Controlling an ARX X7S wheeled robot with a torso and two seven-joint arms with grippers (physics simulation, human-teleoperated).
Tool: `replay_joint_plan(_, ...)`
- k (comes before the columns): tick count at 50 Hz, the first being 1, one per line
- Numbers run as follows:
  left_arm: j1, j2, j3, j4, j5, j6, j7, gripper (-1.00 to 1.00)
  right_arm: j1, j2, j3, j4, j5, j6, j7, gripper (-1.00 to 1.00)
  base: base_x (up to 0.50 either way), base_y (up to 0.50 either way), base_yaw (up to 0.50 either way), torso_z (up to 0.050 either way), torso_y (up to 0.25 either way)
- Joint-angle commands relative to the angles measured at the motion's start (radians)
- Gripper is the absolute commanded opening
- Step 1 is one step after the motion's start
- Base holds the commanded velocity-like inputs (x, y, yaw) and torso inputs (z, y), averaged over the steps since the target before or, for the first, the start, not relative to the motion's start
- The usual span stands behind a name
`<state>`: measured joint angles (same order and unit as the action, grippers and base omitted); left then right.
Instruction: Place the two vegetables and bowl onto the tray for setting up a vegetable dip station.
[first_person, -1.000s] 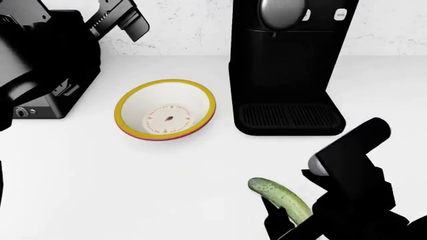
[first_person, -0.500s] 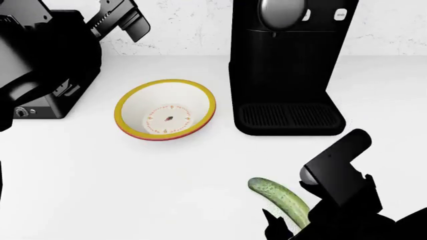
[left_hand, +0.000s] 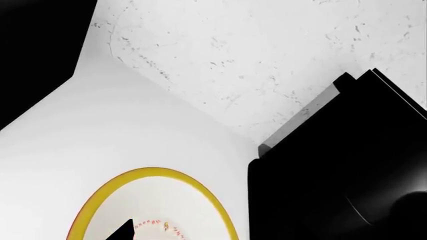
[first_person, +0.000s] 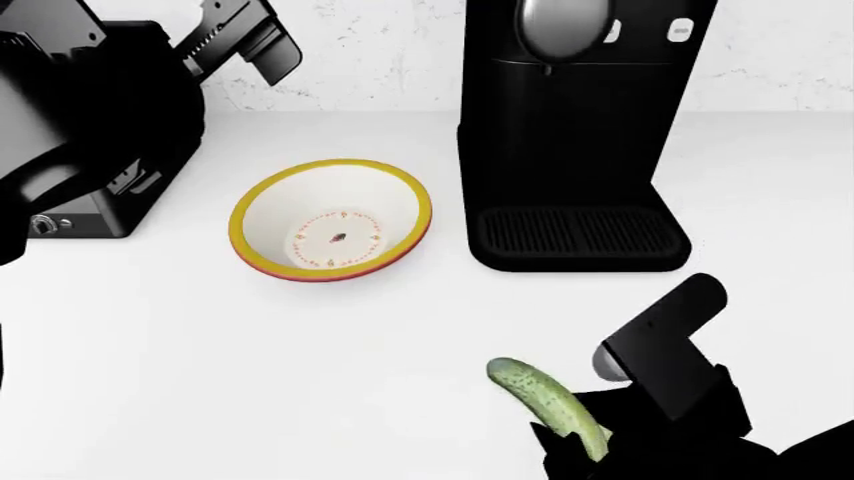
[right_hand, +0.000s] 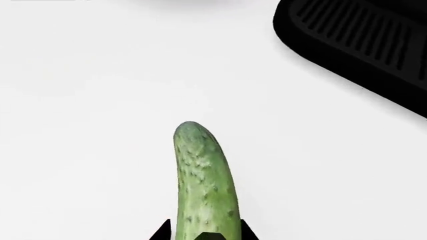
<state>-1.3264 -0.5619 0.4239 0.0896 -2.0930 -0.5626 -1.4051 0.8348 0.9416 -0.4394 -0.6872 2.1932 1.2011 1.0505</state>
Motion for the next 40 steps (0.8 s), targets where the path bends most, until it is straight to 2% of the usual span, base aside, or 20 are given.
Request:
replay_joint_plan(1, -0.004, -0.003, 0.004, 0.001, -0.005, 0.006, -0.001, 1.00, -0.030, 0.012, -0.046, 0.003, -0.018, 0.026, 0.037, -1.00, 0.00, 0.00, 0.00, 0.000, 0.000)
replay_joint_plan(11, -0.001, -0.006, 0.008, 0.002, -0.001, 0.009, 0.006, 1.00, 0.054, -0.006, -0.062, -0.022, 0.030, -0.006, 0.087, -1.00, 0.00, 0.00, 0.00, -0.002, 0.000)
replay_joint_plan(17, -0.004, -0.008, 0.009, 0.003, -0.003, 0.011, 0.004, 1.00, 0.206, -0.036, -0.100, -0.061, 0.135, -0.064, 0.182, -1.00, 0.00, 0.00, 0.00, 0.000, 0.000)
replay_joint_plan(21, -0.007, -0.009, 0.011, 0.004, -0.003, 0.012, 0.004, 1.00, 0.367, -0.072, -0.156, -0.088, 0.243, -0.118, 0.279, -1.00, 0.00, 0.00, 0.00, 0.000, 0.000)
replay_joint_plan(30, -0.009, -0.013, 0.013, 0.003, -0.006, 0.016, 0.005, 1.00, 0.545, -0.124, -0.202, -0.108, 0.339, -0.155, 0.340, -1.00, 0.00, 0.00, 0.00, 0.000, 0.000)
replay_joint_plan(36, -0.011, -0.016, 0.014, 0.006, -0.008, 0.019, 0.002, 1.00, 0.639, -0.141, -0.165, -0.091, 0.342, -0.171, 0.343, -1.00, 0.00, 0.00, 0.00, 0.000, 0.000)
replay_joint_plan(40, -0.032, -0.028, 0.030, 0.011, 0.025, 0.004, -0.002, 1.00, 0.642, -0.134, -0.082, -0.018, 0.233, -0.133, 0.289, -1.00, 0.00, 0.00, 0.00, 0.000, 0.000)
